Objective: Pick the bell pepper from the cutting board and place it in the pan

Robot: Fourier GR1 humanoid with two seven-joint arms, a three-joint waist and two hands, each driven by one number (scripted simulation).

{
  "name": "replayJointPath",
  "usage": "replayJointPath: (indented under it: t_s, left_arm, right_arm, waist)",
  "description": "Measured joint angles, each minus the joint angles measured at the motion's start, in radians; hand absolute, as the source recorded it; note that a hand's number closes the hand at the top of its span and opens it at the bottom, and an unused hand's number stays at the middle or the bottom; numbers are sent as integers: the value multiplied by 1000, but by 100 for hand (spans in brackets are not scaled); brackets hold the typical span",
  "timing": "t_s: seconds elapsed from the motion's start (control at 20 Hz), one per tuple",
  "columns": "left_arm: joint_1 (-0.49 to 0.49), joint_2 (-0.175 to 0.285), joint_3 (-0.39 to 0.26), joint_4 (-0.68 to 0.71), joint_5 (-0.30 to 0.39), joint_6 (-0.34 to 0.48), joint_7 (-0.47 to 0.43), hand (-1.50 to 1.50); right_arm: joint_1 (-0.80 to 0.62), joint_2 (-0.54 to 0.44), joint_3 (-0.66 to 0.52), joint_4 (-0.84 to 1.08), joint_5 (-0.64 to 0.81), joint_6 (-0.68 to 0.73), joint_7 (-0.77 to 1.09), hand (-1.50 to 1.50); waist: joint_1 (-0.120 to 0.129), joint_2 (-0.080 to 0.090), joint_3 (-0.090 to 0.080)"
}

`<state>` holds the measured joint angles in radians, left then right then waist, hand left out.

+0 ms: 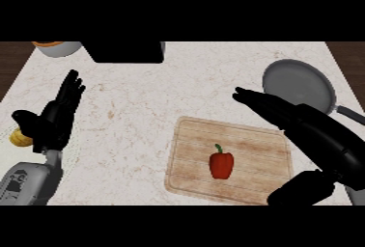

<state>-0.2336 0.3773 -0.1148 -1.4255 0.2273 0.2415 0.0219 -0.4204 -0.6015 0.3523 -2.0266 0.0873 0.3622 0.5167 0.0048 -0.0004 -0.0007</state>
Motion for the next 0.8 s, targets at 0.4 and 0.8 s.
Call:
replayJointPath:
  t_s: [0.4,0.8]
  left_arm:
    - [-9,-26,33,10,-26,-30,1,0]
    - [29,-49,60,-20,-56,-53,-3,0]
  right_arm:
    - [6,137,97,-18,116,46,158,-150]
    - [36,224,102,82,268,67,161,-150]
  waist:
    - [-3,0,0]
    - [-2,0,0]
